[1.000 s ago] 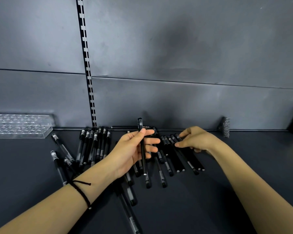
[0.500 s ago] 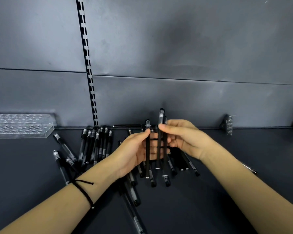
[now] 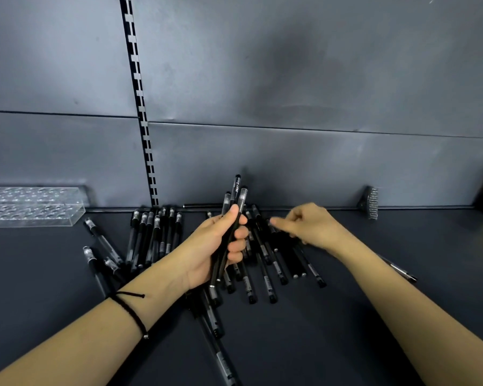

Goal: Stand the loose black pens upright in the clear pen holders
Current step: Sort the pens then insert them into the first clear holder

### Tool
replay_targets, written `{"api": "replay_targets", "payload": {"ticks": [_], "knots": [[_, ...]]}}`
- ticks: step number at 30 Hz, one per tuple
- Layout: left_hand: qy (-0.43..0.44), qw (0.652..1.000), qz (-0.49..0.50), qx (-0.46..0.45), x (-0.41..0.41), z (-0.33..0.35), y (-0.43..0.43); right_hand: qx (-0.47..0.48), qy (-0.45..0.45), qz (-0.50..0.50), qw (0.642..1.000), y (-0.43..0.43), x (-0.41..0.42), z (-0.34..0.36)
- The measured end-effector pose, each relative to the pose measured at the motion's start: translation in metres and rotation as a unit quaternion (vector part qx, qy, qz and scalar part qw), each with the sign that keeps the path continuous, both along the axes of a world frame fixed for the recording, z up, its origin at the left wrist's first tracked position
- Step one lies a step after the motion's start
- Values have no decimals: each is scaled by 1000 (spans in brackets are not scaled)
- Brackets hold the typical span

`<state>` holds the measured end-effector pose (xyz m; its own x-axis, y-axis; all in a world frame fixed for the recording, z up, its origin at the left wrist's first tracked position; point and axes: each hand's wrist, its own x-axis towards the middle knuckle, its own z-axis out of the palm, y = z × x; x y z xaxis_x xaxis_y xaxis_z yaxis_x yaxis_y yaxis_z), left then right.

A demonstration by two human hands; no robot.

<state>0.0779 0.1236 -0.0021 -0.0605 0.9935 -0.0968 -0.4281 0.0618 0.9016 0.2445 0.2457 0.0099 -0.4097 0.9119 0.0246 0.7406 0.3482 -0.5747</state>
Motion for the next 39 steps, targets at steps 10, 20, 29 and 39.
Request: {"api": "replay_targets", "payload": {"ticks": [10,20,29,39], "knots": [[-1,1000,15,0,1,1,-3,-30,-124,17,992,0,2,7],[-8,1000,12,-10,0,3,-6,-62,-99,30,993,-6,-5,4],[-21,999,25,-6,0,4,-6,-136,192,16,972,-11,0,14],[56,998,-3,23,2,14,-16,-250,387,104,881,-32,-40,29]]}}
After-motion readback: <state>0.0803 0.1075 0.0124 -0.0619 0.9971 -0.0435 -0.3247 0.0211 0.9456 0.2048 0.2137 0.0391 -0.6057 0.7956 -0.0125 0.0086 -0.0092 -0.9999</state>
